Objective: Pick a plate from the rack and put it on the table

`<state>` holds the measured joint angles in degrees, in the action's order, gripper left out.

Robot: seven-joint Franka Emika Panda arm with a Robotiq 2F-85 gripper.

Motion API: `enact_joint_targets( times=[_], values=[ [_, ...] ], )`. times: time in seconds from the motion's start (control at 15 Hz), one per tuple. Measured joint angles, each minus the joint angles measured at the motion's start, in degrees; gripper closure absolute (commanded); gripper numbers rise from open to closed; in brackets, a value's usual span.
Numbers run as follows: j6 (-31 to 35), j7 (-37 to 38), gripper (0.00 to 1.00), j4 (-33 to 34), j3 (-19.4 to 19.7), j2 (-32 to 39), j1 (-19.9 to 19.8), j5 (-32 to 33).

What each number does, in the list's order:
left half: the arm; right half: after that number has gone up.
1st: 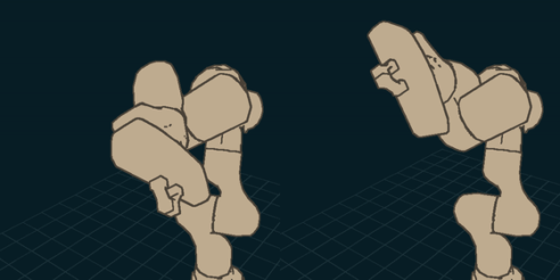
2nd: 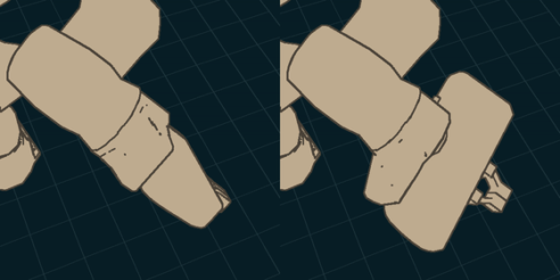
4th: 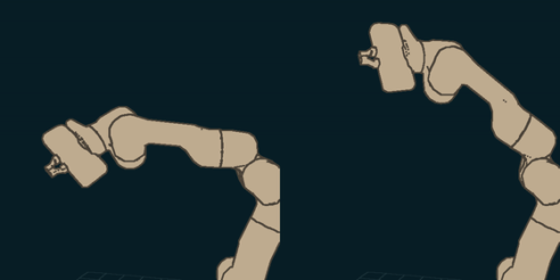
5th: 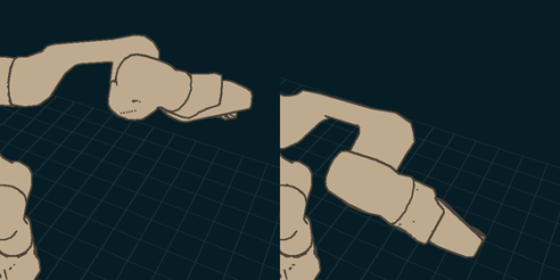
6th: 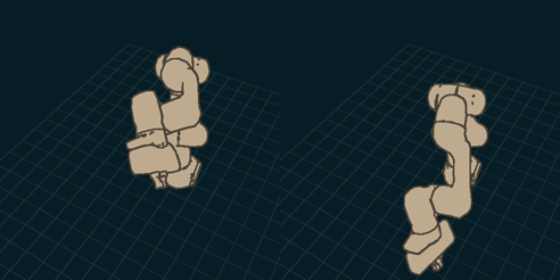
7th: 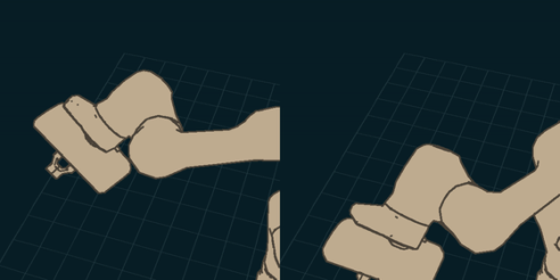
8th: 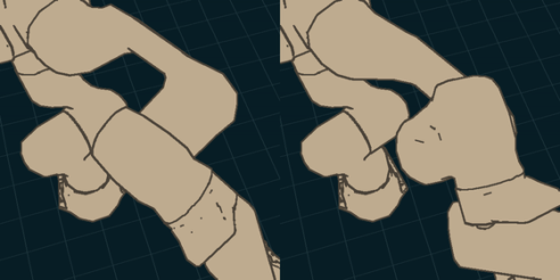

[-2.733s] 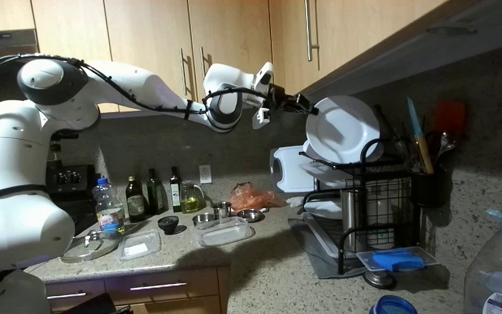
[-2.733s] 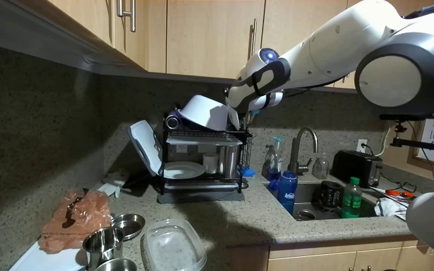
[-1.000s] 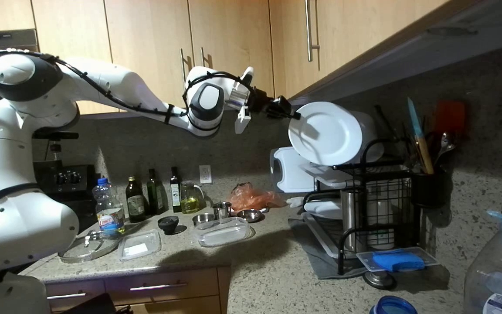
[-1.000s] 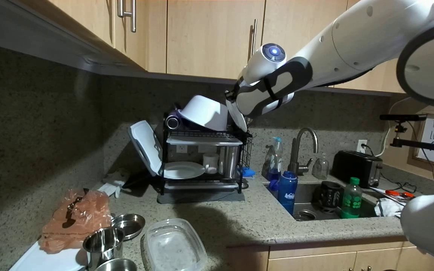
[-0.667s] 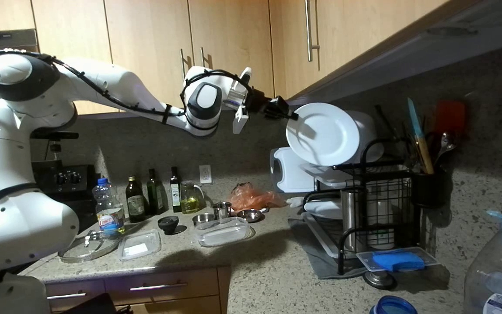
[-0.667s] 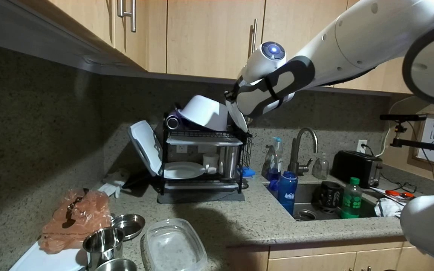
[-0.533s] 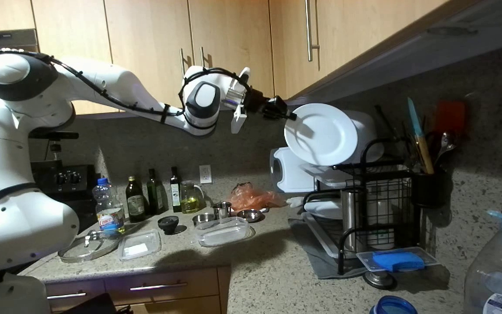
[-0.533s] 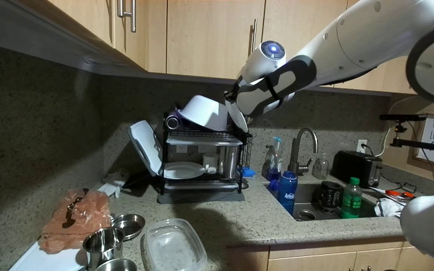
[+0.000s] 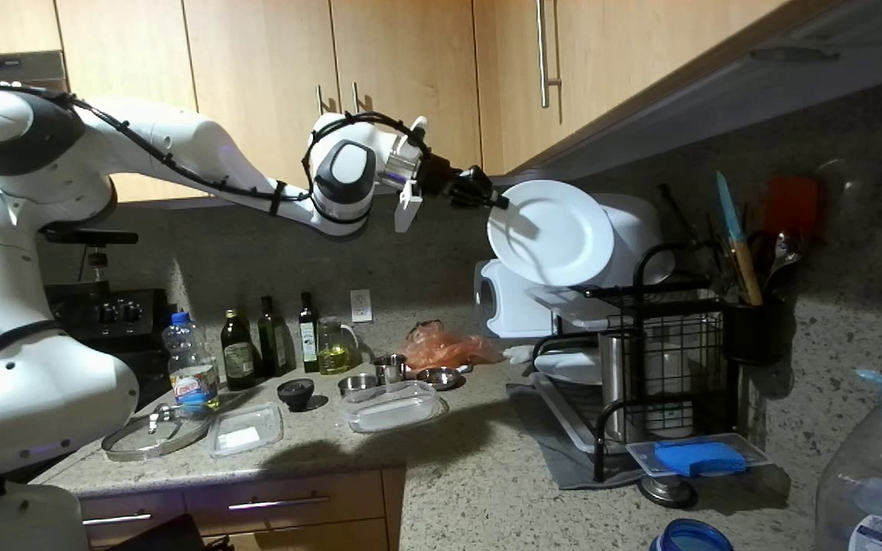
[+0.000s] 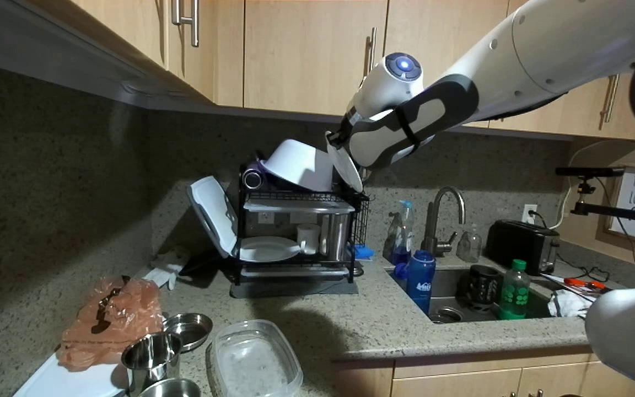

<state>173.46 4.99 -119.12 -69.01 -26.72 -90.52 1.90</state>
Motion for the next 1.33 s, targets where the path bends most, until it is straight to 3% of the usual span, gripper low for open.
enact_joint_targets(
  times=[0.67, 1.33],
  values=[
    [0.0, 1.3, 0.98, -5.6, 6.7, -0.9, 8.9, 4.1],
    [0.0, 2.2, 0.98, -7.8, 7.5, -2.3, 11.3, 5.6]
  ],
)
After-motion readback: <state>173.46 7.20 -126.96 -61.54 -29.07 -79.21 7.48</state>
